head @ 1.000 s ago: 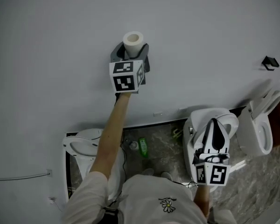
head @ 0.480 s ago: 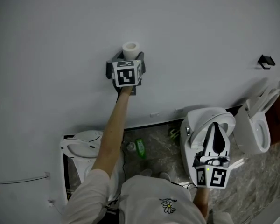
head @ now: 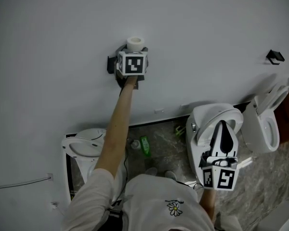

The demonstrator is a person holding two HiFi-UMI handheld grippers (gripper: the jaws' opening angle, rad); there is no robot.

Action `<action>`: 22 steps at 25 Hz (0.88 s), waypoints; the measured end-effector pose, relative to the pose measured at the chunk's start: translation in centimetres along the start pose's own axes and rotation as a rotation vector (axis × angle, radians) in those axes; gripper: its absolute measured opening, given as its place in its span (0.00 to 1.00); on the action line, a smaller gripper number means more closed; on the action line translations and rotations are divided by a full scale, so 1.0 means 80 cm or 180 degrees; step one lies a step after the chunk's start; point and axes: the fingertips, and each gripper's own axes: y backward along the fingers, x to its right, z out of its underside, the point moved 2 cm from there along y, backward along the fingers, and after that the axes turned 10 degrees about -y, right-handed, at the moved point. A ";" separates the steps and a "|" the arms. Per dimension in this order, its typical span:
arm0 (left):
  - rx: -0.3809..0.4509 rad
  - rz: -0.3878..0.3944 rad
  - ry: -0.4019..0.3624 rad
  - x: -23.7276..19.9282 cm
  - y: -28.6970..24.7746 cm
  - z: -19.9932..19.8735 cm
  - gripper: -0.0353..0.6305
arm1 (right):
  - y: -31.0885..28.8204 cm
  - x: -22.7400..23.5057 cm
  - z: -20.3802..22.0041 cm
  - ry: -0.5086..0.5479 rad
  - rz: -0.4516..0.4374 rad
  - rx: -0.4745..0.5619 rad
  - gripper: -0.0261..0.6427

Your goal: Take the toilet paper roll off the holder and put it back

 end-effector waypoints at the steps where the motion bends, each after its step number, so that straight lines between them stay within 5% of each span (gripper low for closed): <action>1: 0.0006 0.0008 0.0000 0.000 0.000 0.000 0.55 | 0.001 0.001 -0.001 -0.0005 -0.0003 0.0007 0.05; 6: 0.0043 0.0131 0.0011 0.005 0.002 -0.002 0.57 | 0.007 0.006 -0.005 -0.0049 0.0000 0.0053 0.05; 22: -0.0092 -0.0030 0.0058 -0.007 0.037 0.037 0.62 | 0.020 0.001 -0.004 -0.0156 -0.0123 0.0086 0.05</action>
